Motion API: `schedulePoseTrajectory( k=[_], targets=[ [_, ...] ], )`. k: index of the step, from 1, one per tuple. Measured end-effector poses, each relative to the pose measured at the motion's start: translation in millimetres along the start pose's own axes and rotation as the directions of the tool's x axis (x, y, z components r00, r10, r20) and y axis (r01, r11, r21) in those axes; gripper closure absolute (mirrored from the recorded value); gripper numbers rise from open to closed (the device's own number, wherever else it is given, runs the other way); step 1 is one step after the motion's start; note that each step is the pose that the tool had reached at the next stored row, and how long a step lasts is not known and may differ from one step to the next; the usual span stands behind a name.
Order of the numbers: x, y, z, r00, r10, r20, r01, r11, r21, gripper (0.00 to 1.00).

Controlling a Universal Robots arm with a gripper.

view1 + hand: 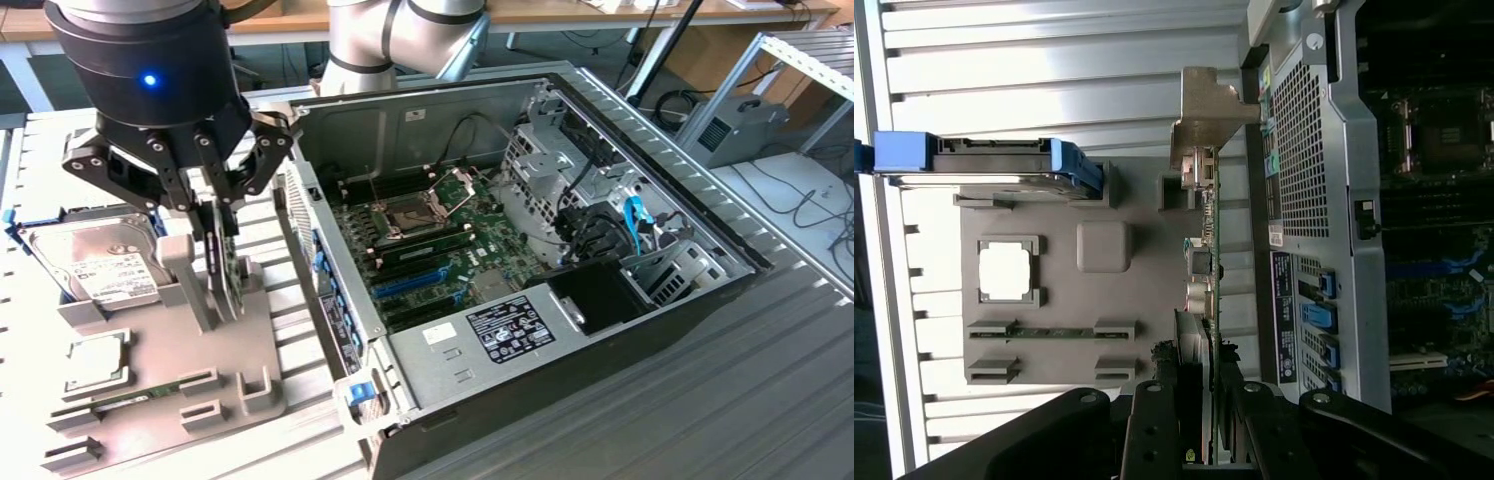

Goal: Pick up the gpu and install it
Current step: 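Pick up the gpu and move the gpu toward the slot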

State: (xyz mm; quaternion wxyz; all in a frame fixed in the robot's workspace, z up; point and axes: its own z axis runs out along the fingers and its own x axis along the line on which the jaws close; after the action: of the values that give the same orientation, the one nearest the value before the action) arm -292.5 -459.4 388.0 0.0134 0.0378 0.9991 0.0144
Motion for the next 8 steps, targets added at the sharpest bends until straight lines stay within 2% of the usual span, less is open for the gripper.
schedulePoseTrajectory(
  k=[8],
  targets=[
    [-0.1,0.1,-2.8,1.0,0.0,0.0,0.0,1.0,0.0,0.74]
  ],
)
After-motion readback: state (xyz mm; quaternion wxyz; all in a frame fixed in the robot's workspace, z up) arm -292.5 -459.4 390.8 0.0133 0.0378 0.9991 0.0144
